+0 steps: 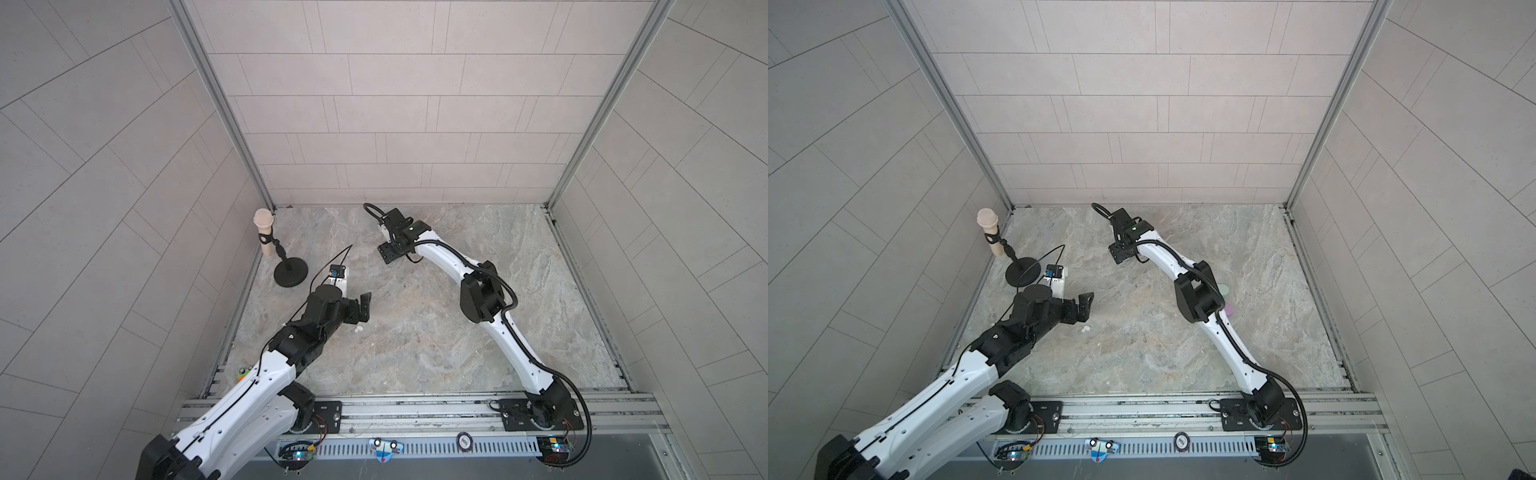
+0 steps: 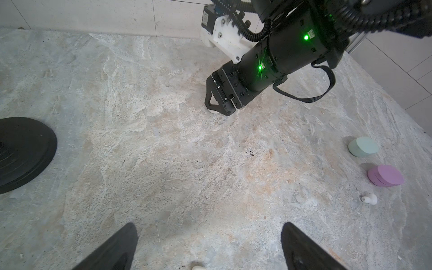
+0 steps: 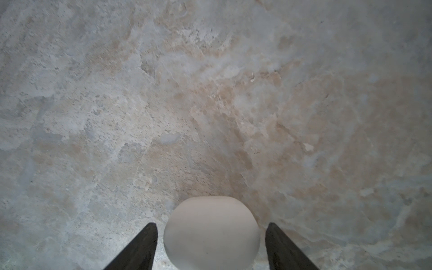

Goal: Insert wireless bluetooth earbuds into charging case
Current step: Pick up the charging case from the top-center of the table.

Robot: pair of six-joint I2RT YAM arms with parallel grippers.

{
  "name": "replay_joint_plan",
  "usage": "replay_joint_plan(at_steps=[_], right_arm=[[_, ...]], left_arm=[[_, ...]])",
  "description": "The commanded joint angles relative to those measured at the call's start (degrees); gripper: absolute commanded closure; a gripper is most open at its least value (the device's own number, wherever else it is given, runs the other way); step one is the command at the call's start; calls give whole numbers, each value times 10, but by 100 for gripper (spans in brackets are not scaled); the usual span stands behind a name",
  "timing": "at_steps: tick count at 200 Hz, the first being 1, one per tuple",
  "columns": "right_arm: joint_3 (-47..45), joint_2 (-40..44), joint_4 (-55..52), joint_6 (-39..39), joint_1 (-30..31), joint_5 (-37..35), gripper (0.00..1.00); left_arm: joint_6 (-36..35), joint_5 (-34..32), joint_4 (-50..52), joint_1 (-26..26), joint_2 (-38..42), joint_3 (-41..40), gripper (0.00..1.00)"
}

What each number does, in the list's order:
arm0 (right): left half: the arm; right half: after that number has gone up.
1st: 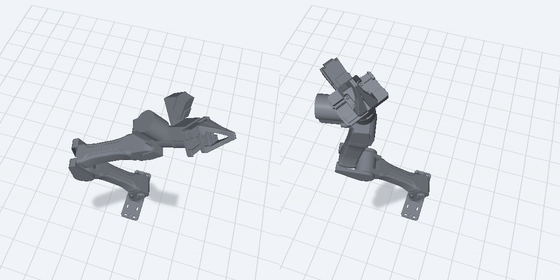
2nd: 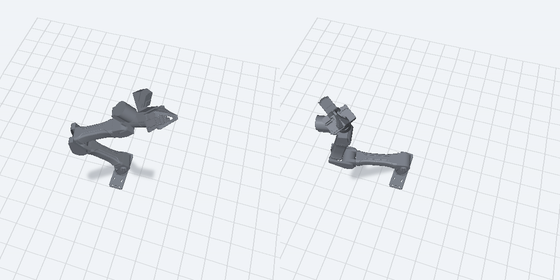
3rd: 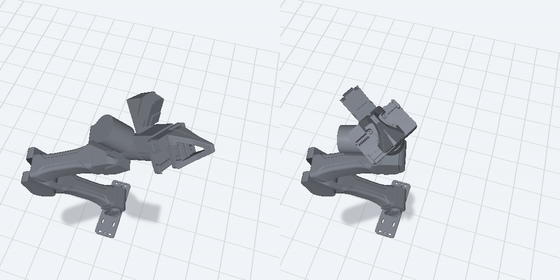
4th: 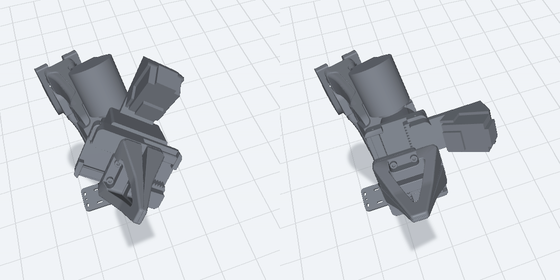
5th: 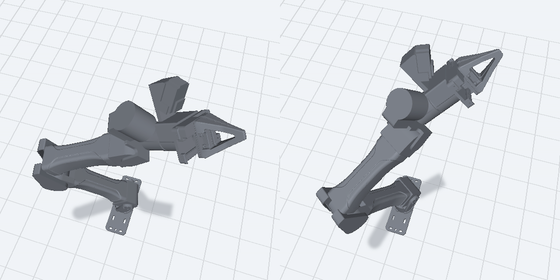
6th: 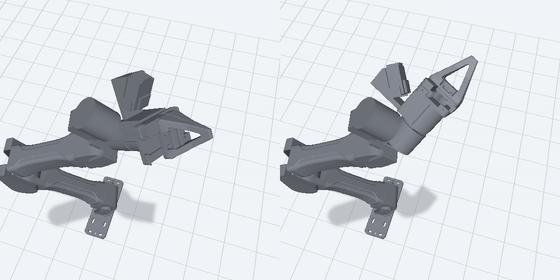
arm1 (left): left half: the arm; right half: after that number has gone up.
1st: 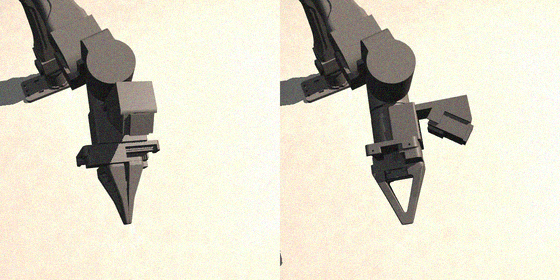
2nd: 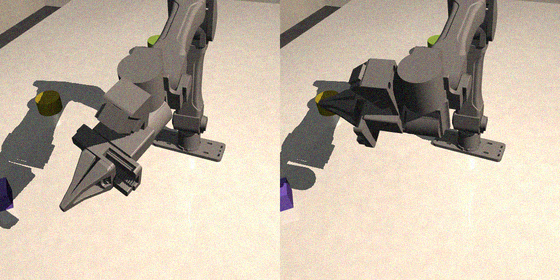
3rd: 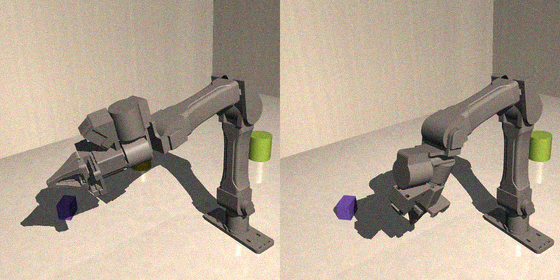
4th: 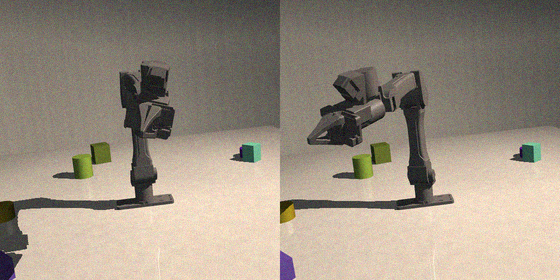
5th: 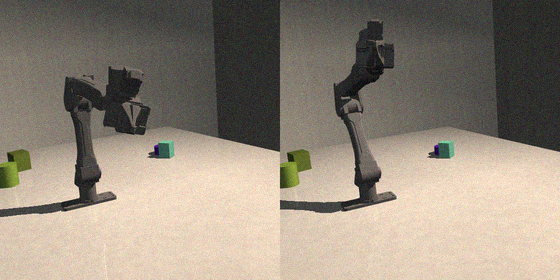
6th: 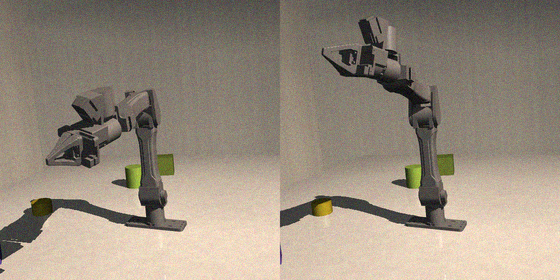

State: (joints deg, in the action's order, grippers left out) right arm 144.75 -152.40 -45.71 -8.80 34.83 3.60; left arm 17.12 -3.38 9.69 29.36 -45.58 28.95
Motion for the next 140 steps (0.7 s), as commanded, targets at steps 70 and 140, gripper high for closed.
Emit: replay_joint_plan(at_steps=[70,140], right_arm=[[9,-15,-19,-4,3,-1,36],[9,20,-38,-22,4,-11,39]], left_arm=[[0,-1,-10,-2,2,-2,0],[-2,-2,-9,-2,3,-3,0]])
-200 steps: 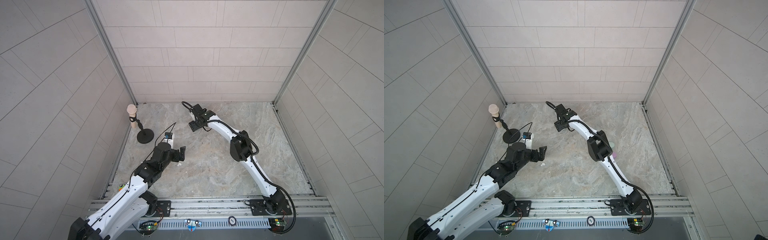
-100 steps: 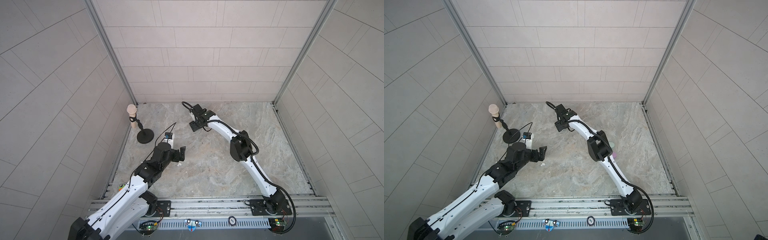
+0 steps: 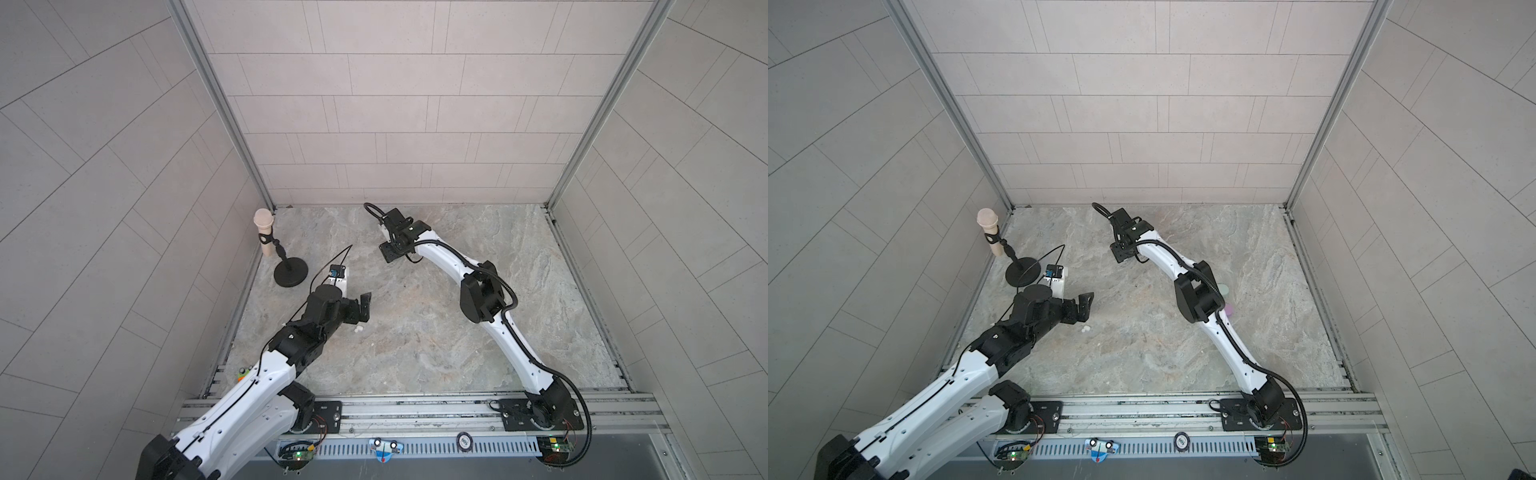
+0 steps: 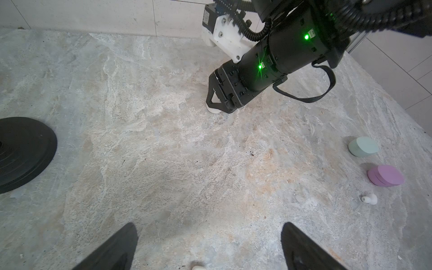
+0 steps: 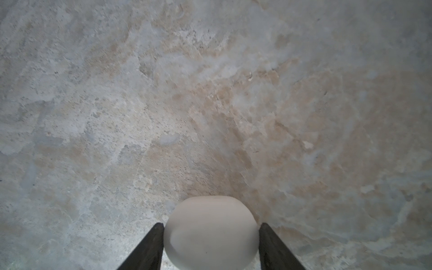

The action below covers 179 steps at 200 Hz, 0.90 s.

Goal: Insert wireless bluetooth earbuds into charging case
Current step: Pick up the charging case from the top-center of the table.

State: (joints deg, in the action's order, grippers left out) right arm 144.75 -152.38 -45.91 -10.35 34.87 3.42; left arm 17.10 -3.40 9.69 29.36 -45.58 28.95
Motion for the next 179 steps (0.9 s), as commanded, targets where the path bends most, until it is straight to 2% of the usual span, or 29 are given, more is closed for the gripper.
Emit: replay_joint_plan(at_steps=[1,50,83,116,179], right_arm=[[9,21,-37,-6,4,-9,39],[-1,60,-87,-23,3,-23,40],[-95,121,-47,-37,3,-27,41],[-149,167,-36,-47,4,-32,41],[-296,285,-10,-78,3,-43,43]], left_arm=[[-3,-2,-9,-2,3,-3,0],[-8,8,-24,-2,-4,-4,0],[-8,15,-56,-2,-7,-20,0],[-9,22,-85,-1,-16,-33,0],[-55,-2,-181,76,-69,-52,0]])
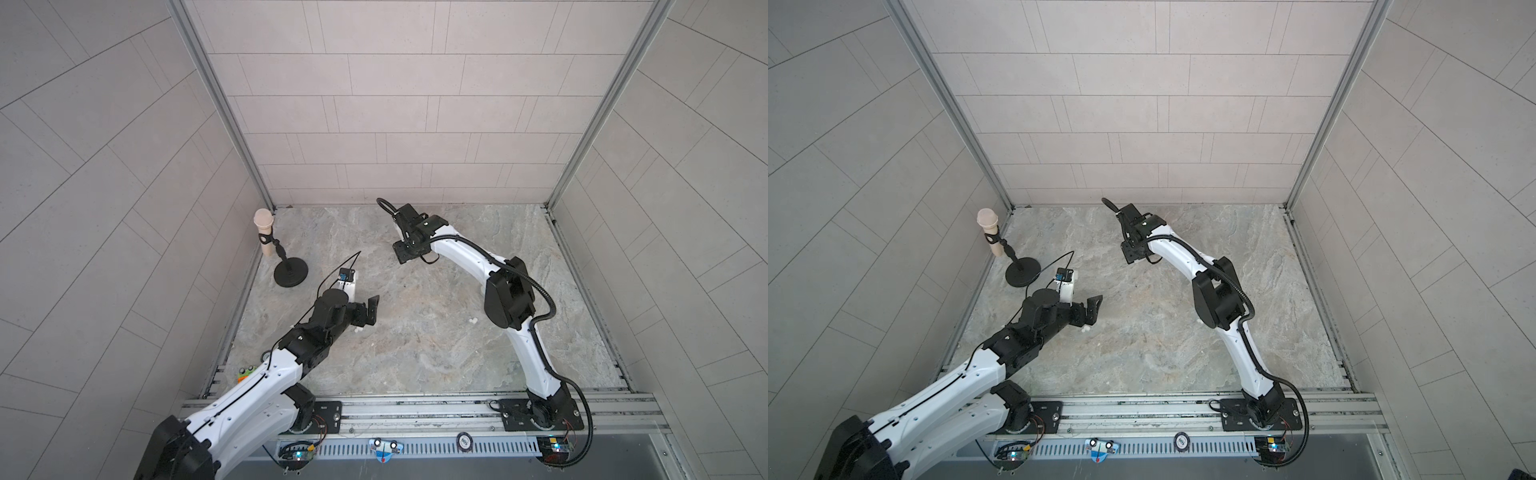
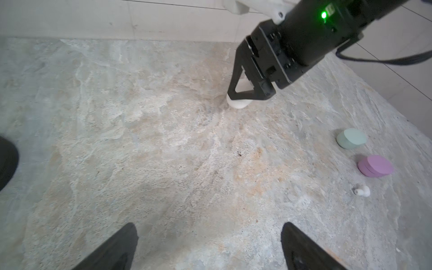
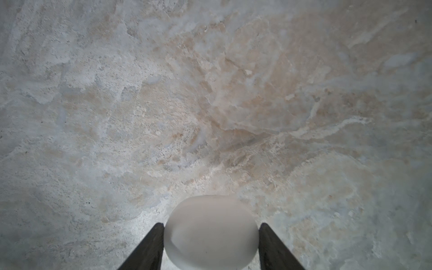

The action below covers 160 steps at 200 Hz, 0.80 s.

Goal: Insert wireless bluetooth earbuds into charging case
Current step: Pick up the charging case from the top-center of the table.

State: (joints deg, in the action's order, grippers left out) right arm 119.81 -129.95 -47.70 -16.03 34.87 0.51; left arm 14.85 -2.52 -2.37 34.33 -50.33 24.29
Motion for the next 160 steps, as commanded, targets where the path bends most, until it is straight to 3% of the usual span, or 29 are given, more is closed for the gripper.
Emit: replay_joint_plan(at_steps=[1,42,115,160], right_arm=[[-50,63,9,-22,3,-14,43],[-174,170,22,-50,3,-21,43],[-345,371,3,-116,13,-24,44],[-416,483,-22,-176,38,-25,44]], left_arm=[[-34,-11,-62,27,-22,-6,0],[-67,16,-148,61,-83,-10,0],[-144,158,-393,97,-181,-41,0],[-149,234,-469,120,-251,-8,0]])
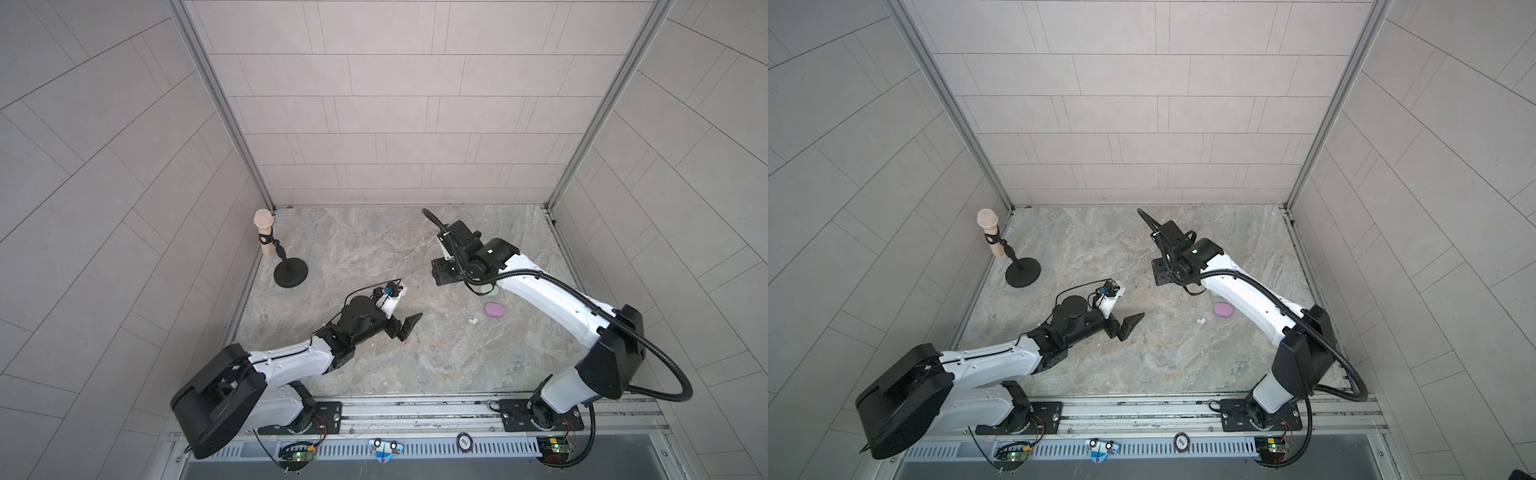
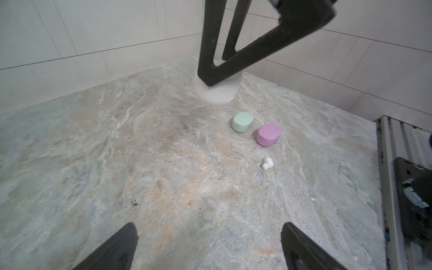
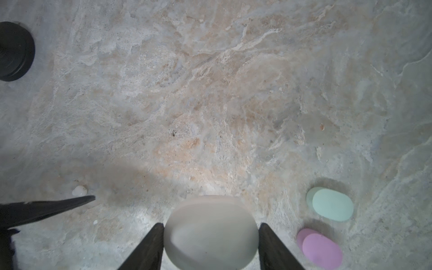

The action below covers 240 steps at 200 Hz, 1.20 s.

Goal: Insert wireless bluetooth earbuds into charging case
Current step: Pick up the charging case from the top-center of the table, then pass the charging case.

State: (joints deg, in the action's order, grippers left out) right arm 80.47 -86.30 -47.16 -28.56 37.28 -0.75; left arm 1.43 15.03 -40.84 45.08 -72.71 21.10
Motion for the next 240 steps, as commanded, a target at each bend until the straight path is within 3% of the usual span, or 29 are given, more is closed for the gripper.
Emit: replay_joint_plan(at_steps=[1,61,144,240], right_arm=[[-24,50,-28,-52,14,-12,44],[-66,136,-49,-117,47,-20,44],[-71,163,-42,-152,69,0,44],[-61,165,-33,-168,89,5,44]], left_arm=[[-14,60,-86,13,-28,25,0],[1,110,-159,37,-95,80,0],[-23,136,-138,63,-129,135,0],[-26,135,-125,62,-138,150,23]])
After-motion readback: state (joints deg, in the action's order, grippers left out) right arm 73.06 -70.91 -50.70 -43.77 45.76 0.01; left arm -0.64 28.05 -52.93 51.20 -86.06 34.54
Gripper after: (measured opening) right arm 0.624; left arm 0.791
